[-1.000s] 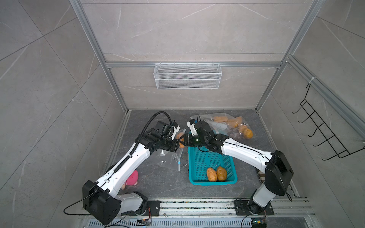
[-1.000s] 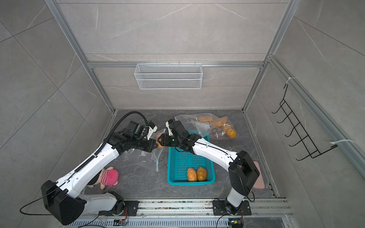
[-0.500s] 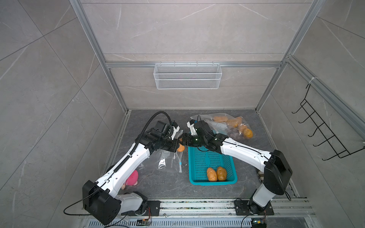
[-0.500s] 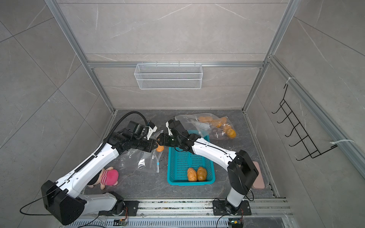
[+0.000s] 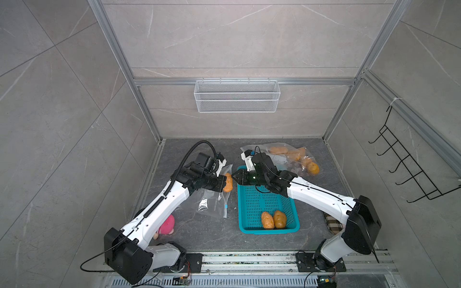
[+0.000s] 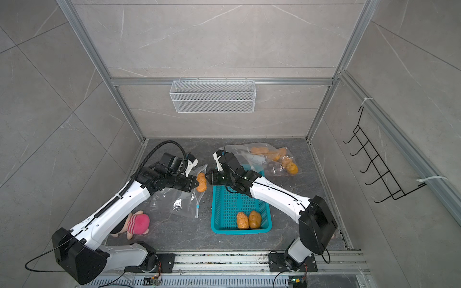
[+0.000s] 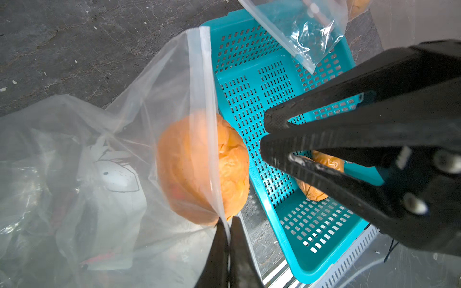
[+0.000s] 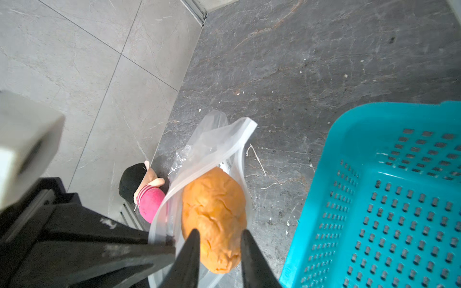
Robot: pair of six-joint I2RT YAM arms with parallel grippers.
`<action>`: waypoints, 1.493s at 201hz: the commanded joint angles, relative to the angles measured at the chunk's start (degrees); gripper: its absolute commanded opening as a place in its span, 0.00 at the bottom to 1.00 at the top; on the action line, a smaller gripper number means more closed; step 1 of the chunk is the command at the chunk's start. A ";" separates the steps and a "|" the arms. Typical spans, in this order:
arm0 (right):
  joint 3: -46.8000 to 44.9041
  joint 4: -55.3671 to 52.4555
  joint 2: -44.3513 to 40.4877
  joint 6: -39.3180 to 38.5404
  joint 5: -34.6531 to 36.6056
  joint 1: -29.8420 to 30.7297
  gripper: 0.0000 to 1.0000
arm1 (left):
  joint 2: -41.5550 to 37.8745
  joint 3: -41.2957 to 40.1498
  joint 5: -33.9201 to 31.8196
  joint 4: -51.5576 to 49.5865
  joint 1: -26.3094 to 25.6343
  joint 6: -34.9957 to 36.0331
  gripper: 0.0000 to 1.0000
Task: Put the potatoes into a zipper bag and zip it
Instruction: Place the potato into the zipper food storage bag, then pick up the potato from the basket.
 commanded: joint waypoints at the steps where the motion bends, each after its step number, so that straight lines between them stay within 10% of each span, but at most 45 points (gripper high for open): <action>1: -0.60 -1.09 0.71 -1.34 0.51 -0.31 0.21 | -1.20 1.28 0.32 -0.82 -0.07 1.28 0.00; 134: 4.32 -0.30 7.29 -4.04 -9.50 1.62 0.20 | -1.35 1.28 0.06 -0.77 -0.05 1.59 0.00; 186: -4.80 0.96 -1.34 -3.70 -10.42 -7.38 0.26 | -1.78 1.44 -1.49 -1.60 -0.06 2.30 0.00; 300: -21.19 -26.89 -16.06 -14.41 -1.70 -9.25 0.62 | -1.98 -1.31 -4.10 -4.67 -0.51 3.66 0.00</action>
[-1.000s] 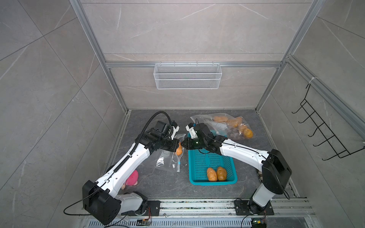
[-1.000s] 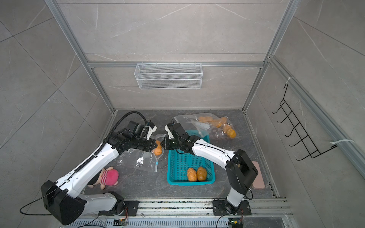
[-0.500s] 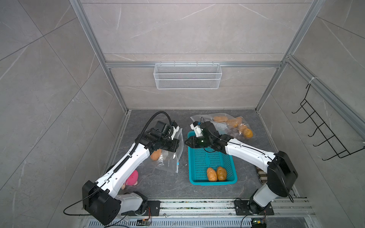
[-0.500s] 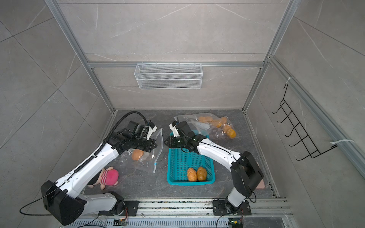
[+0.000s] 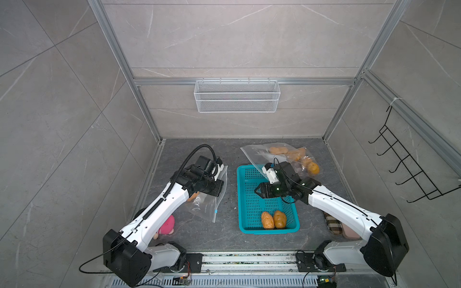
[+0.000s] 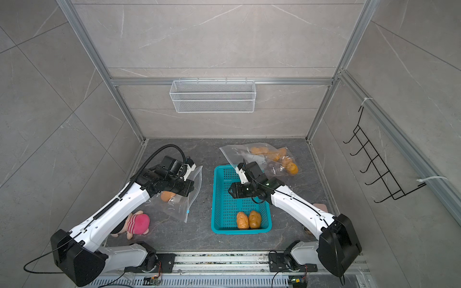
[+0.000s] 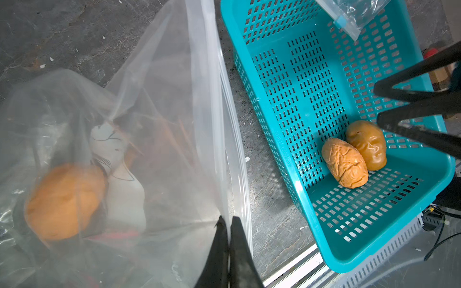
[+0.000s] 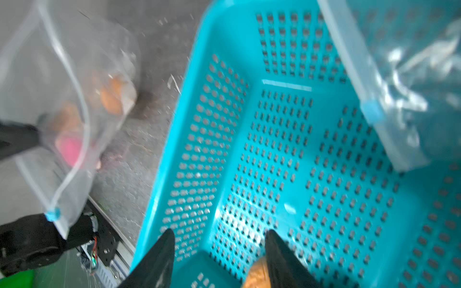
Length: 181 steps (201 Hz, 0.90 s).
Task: Put the potatoes into a zipper bag and zip it
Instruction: Pick up the potato from the basket.
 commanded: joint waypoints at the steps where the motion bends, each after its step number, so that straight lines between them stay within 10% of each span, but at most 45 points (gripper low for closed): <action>1: -4.37 -8.69 -1.64 -0.86 1.96 0.89 0.62 | -0.96 0.13 1.51 0.00 -0.13 0.81 0.00; 181: -9.32 -12.09 1.87 3.46 6.59 9.84 0.68 | -2.23 -0.16 1.00 0.19 0.02 0.96 0.00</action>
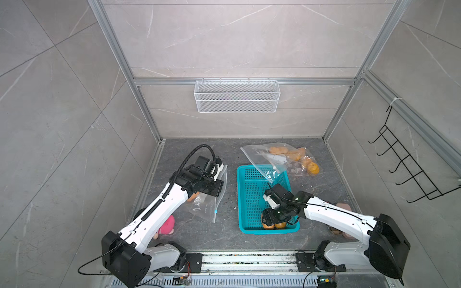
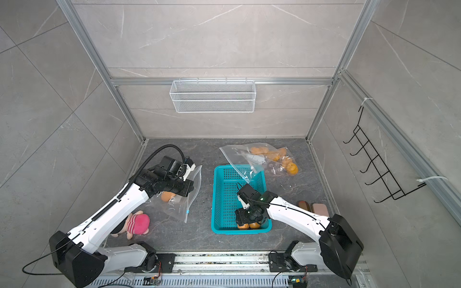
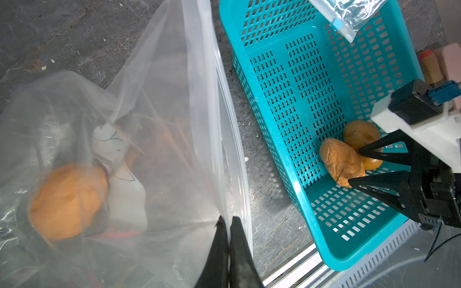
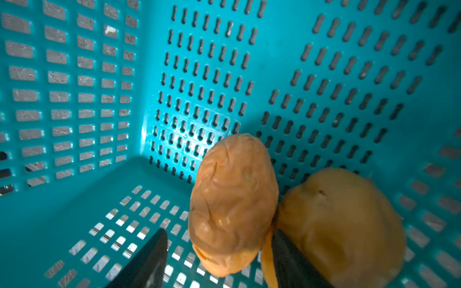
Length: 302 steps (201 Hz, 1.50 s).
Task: Put the potatoes into a zipper bag and zip it
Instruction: Pick up the potato from the basket, then place the potato into the zipper food storage bag.
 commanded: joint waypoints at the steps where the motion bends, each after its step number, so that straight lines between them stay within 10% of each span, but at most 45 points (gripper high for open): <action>1: -0.82 -0.92 2.46 0.80 2.16 0.36 0.68 | -1.47 -0.03 0.93 0.19 -0.01 0.90 0.00; 100: 1.28 2.31 8.97 -0.11 6.36 0.82 0.60 | -1.08 -0.03 1.26 0.19 0.02 0.89 0.00; 159: 5.41 6.39 -1.92 -2.60 7.19 0.82 0.46 | -1.17 -0.03 1.44 0.19 0.06 0.92 0.00; 209: 7.40 29.42 -5.67 4.32 -2.68 0.97 0.45 | -1.56 -0.02 1.89 0.40 0.08 0.70 0.00; 302: 17.40 54.99 11.93 18.20 -8.31 4.08 0.41 | -4.43 -0.72 3.27 1.92 0.04 0.85 0.00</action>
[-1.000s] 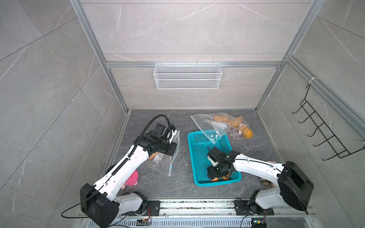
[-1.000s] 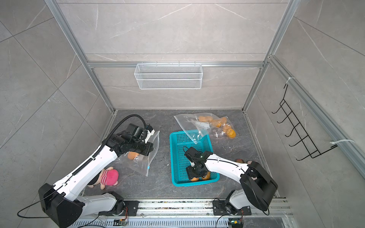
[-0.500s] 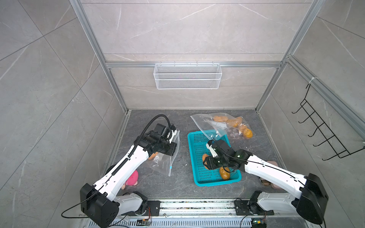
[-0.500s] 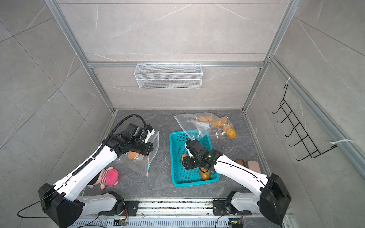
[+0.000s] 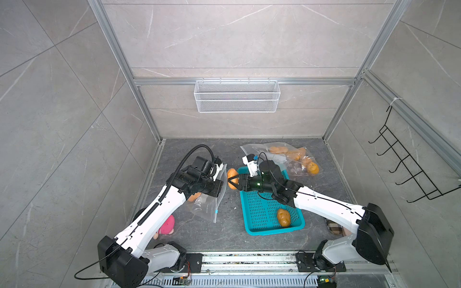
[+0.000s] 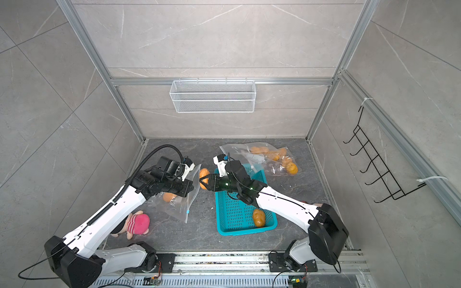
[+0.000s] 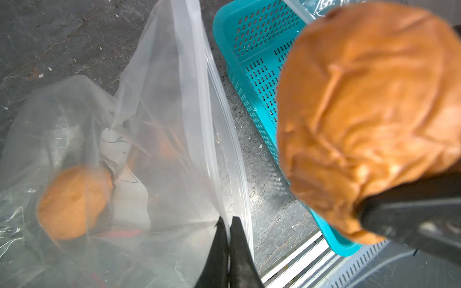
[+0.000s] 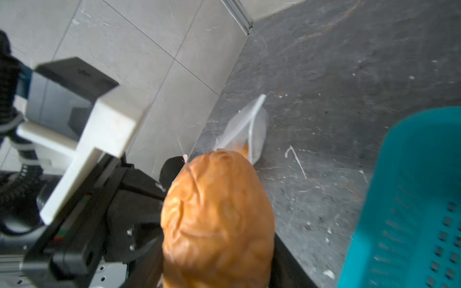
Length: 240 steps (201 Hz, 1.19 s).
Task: Put the potatoes into a zipper bag and zip it
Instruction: Place the potato into the zipper food storage bag.
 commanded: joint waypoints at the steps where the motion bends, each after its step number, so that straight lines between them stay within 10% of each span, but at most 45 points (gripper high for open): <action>1: 2.00 8.13 2.28 3.91 -1.13 1.44 0.41 | -2.13 -0.62 1.71 1.54 0.04 0.86 0.00; 240: -2.10 8.63 9.24 1.03 3.28 4.00 0.39 | -4.19 -1.23 0.22 3.28 0.04 0.04 0.00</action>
